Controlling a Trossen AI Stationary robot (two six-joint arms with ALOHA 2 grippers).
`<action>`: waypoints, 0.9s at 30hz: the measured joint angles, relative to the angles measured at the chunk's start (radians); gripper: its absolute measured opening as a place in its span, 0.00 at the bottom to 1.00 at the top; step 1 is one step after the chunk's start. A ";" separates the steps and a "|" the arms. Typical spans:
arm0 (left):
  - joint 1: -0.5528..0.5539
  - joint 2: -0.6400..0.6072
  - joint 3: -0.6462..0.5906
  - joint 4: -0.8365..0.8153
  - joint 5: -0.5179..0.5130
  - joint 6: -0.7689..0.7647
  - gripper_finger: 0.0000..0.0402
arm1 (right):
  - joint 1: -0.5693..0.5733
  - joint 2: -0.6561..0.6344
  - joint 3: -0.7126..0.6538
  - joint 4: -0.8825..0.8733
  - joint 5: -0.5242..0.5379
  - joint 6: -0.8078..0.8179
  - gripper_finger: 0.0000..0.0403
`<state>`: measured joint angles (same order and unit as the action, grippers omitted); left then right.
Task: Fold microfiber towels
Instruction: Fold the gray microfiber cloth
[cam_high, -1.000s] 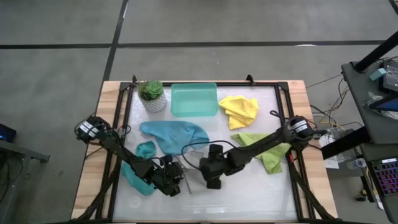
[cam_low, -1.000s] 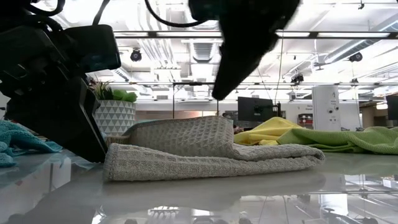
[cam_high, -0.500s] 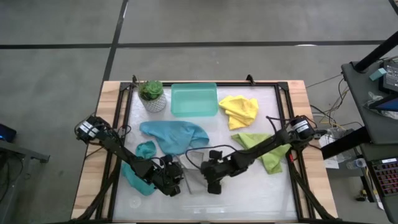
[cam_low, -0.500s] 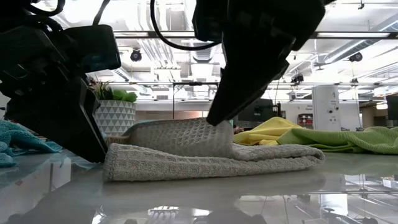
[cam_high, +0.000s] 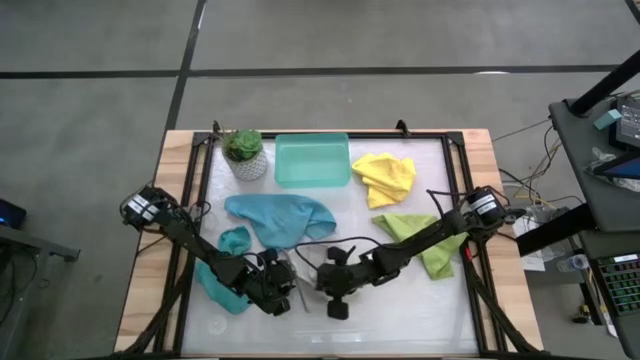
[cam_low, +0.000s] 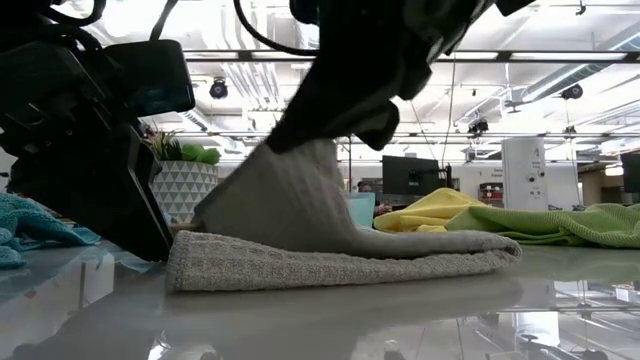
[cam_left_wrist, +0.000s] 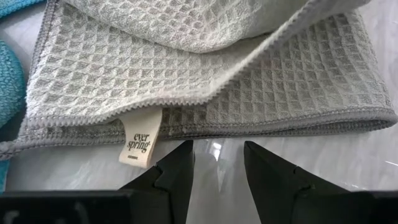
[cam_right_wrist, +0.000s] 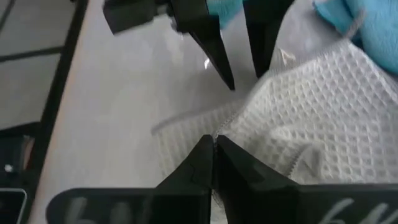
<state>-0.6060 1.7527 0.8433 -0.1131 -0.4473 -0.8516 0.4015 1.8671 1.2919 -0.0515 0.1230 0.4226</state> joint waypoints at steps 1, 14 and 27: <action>0.000 0.000 0.000 0.000 0.000 0.000 0.32 | 0.001 0.000 0.000 0.014 0.000 0.002 0.02; 0.000 0.000 0.001 0.000 0.004 0.000 0.32 | 0.029 0.100 0.014 0.184 -0.003 0.014 0.02; 0.000 -0.001 0.003 -0.002 0.016 0.000 0.32 | 0.029 0.132 0.028 0.213 -0.001 0.023 0.15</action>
<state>-0.6056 1.7515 0.8465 -0.1149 -0.4318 -0.8520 0.4301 1.9995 1.3201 0.1616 0.1223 0.4454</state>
